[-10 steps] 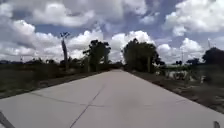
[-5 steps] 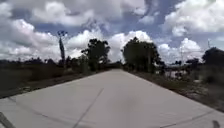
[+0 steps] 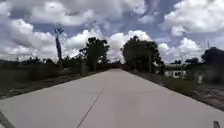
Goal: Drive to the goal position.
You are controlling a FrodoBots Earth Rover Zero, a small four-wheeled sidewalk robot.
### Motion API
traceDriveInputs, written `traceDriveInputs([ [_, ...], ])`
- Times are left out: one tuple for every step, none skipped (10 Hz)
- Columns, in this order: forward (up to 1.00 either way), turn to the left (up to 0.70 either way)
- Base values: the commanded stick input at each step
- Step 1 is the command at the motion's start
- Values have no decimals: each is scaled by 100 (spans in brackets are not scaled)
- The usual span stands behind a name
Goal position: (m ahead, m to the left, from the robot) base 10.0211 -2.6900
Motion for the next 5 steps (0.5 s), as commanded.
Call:
traceDriveInputs([
  [100,0],
  [100,0],
  [100,0],
  [100,0],
  [100,0],
])
